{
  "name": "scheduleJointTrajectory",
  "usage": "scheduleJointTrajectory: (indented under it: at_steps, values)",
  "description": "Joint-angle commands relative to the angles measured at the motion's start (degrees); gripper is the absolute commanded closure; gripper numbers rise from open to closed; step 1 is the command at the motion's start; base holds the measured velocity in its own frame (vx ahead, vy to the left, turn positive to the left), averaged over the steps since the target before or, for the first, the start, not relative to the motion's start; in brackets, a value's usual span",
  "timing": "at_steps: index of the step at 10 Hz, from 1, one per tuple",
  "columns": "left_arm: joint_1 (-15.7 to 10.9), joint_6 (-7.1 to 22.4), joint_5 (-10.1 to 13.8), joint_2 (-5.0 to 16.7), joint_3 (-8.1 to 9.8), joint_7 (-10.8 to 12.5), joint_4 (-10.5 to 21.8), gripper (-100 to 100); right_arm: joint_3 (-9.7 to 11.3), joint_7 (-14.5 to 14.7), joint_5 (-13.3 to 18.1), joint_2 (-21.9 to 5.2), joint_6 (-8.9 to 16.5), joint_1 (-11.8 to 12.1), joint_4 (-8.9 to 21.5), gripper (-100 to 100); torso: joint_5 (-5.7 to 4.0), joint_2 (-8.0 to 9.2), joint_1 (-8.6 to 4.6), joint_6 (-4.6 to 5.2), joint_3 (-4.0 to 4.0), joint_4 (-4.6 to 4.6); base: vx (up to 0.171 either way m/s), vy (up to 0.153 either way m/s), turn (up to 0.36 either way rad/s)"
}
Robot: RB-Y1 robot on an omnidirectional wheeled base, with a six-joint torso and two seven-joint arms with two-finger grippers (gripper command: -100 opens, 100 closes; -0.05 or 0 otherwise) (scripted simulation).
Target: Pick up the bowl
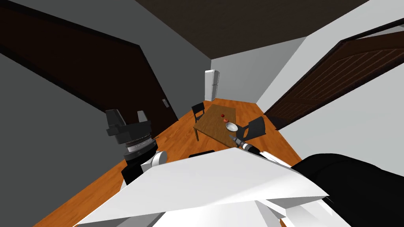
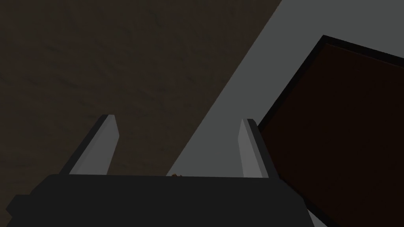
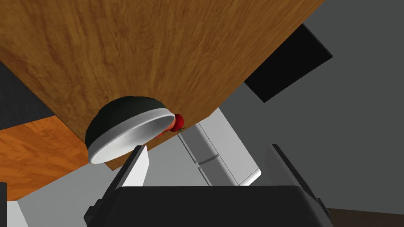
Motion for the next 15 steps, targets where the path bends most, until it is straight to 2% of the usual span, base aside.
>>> scheduleJointTrajectory:
  at_steps: [1, 2, 3, 5, 6, 7, 8, 9, 10, 11, 12, 13, 14, 15]
  values:
    - [0.00, 0.00, 0.00, 0.00, 0.00, 0.00, 0.00, 0, 0.08, 0.96, 0.37, -0.77, -0.34, 1.59, 2.20, -100, 0.00, 0.00, 0.00, 0.00, 0.00, 0.00, 0.011, 0.033, 0.170]
    - [0.01, 0.00, 0.00, 0.00, 0.01, 0.00, 0.00, 0, 0.82, 1.75, 0.71, -2.68, 0.78, 2.25, 4.58, -100, 0.00, 0.04, -0.04, 0.08, 0.02, 0.00, 0.007, 0.040, 0.319]
    - [0.00, 0.00, 0.00, 0.00, 0.00, 0.00, 0.00, 0, 0.82, 1.75, 0.71, -2.68, 0.78, 2.25, 4.58, -100, 0.01, 0.07, -0.02, 0.03, 0.04, 0.01, 0.005, 0.027, 0.188]
    - [0.00, 0.00, 0.00, 0.00, 0.00, 0.00, 0.00, 0, 2.29, 3.21, 1.33, -6.25, 2.89, 3.49, 8.67, -100, 0.00, 0.06, -0.05, 0.03, 0.03, 0.01, 0.017, 0.040, 0.349]
    - [0.00, 0.00, 0.00, 0.00, 0.00, 0.00, 0.00, 0, 2.29, 3.21, 1.33, -6.41, 2.89, 3.49, 9.18, -100, 0.01, 0.01, -0.02, 0.03, 0.01, 0.00, 0.024, 0.028, 0.219]
    - [0.01, 0.00, 0.00, 0.00, 0.01, 0.00, 0.00, 0, 3.03, 3.88, 1.61, -8.21, 3.88, 4.06, 11.34, -100, -0.01, 0.00, -0.07, 0.06, 0.00, 0.00, 0.020, 0.026, 0.361]
    - [0.00, 0.00, 0.00, 0.00, 0.01, 0.00, 0.00, 0, 3.03, 3.88, 1.61, -8.21, 3.88, 4.06, 11.34, -100, 0.00, 0.02, -0.07, 0.03, 0.01, 0.00, 0.018, 0.008, 0.121]
    - [0.02, 0.00, 0.00, 0.00, 0.01, 0.00, 0.00, 0, 3.74, 4.51, 1.87, -9.94, 4.81, 4.59, 13.21, -100, -0.02, 0.03, -0.12, 0.09, 0.01, 0.01, 0.025, 0.023, 0.277]
    - [0.01, 0.00, 0.00, 0.00, 0.01, 0.00, 0.00, 0, 3.74, 4.51, 1.87, -9.94, 4.81, 4.59, 13.40, -100, 0.00, 0.01, -0.09, 0.04, 0.01, 0.00, 0.022, 0.011, 0.152]
    - [0.02, 0.00, 0.00, 0.01, 0.01, 0.00, 0.00, 0, 4.44, 5.11, 2.11, -11.59, 5.69, 5.07, 15.00, -100, -0.02, 0.02, -0.11, 0.09, 0.01, 0.00, 0.029, 0.010, 0.233]
    - [0.01, 0.00, 0.00, 0.01, 0.01, 0.00, 0.00, 0, 4.44, 5.11, 2.11, -11.59, 5.69, 5.07, 15.33, -100, -0.02, -0.01, -0.13, 0.05, -0.01, 0.00, 0.027, 0.005, 0.138]
    - [0.02, 0.00, 0.00, 0.01, 0.02, 0.00, 0.00, 0, 5.12, 5.67, 2.33, -13.13, 6.52, 5.50, 17.14, -100, -0.03, 0.00, -0.14, 0.09, 0.00, 0.00, 0.031, 0.015, 0.280]
    - [0.01, 0.00, 0.00, 0.01, 0.01, 0.00, 0.00, 0, 5.12, 5.67, 2.33, -13.13, 6.52, 5.50, 17.14, -100, -0.01, -0.02, -0.11, 0.04, -0.01, 0.00, 0.026, 0.003, 0.136]
    - [0.02, 0.00, 0.00, 0.01, 0.02, 0.00, 0.00, 0, 5.79, 6.21, 2.54, -14.55, 7.29, 5.86, 18.70, -100, -0.02, 0.01, -0.13, 0.11, 0.00, 0.00, 0.030, 0.008, 0.214]
